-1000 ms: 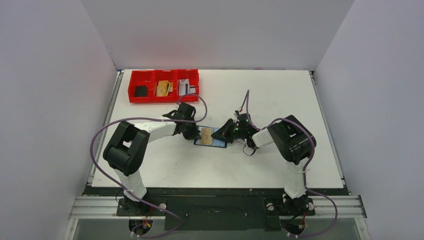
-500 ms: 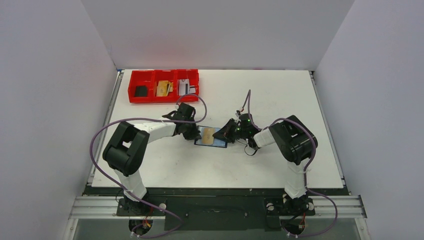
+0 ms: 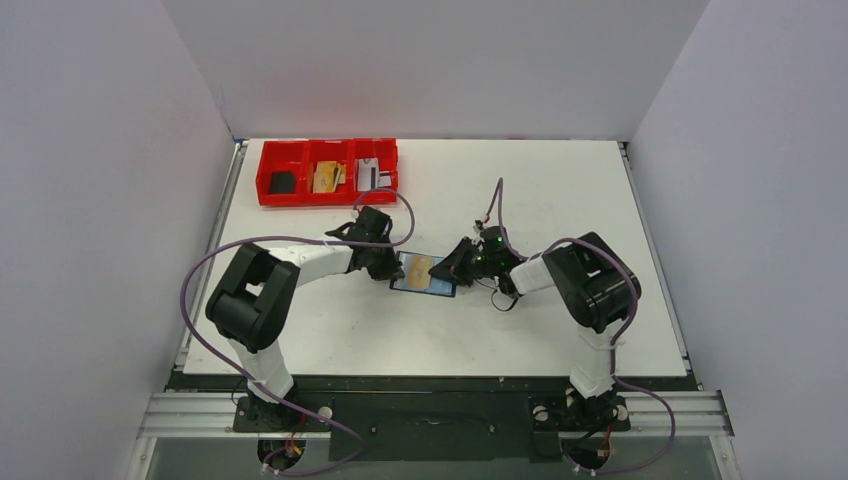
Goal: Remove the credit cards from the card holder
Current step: Remove the credit card from the card holder.
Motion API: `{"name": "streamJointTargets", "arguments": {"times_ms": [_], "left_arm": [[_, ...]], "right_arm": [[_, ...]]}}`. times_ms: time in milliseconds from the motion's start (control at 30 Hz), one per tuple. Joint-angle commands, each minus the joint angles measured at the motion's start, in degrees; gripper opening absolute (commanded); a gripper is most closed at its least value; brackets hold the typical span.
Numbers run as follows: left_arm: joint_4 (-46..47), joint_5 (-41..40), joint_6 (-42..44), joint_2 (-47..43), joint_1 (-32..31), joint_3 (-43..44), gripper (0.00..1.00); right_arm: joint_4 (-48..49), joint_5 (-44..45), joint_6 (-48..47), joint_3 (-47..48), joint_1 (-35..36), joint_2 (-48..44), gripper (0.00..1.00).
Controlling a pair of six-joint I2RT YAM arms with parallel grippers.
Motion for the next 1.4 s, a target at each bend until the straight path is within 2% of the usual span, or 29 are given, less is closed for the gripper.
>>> {"name": "streamJointTargets", "arguments": {"times_ms": [0,333,567,700,867,1100,1367], "left_arm": [[-5.98,-3.2,1.37,3.4,-0.41,-2.84,0.0],[-6.14,-3.21,1.5,3.41,-0.39,-2.71,0.0],[-5.95,-2.89,1.72,3.71,-0.41,-2.4,0.0],[-5.97,-2.84,1.86,3.79,-0.41,-2.17,0.0],[-6.08,-2.58,1.97,4.01,-0.49,-1.89,0.0],[-5.93,-2.38,1.99,4.23,-0.5,-1.81,0.0],[-5.7,-2.14,1.94,4.29,-0.5,-1.85,0.0]], "right_arm": [[-4.13,3.67,-3.99,-0.04,-1.07,-2.95,0.0],[-4.88,4.07,-4.88,-0.72,-1.61,-3.79,0.0],[0.31,1.12,-2.01,-1.26,-1.58,-2.32,0.18],[4.9,-0.14,0.71,-1.88,-1.53,-0.79,0.21],[6.44,-0.06,1.69,-1.59,-1.1,0.32,0.2],[8.84,-0.02,3.32,-1.46,-0.97,1.82,0.11],[9.48,0.18,3.8,-1.12,-0.44,3.01,0.1]]}}
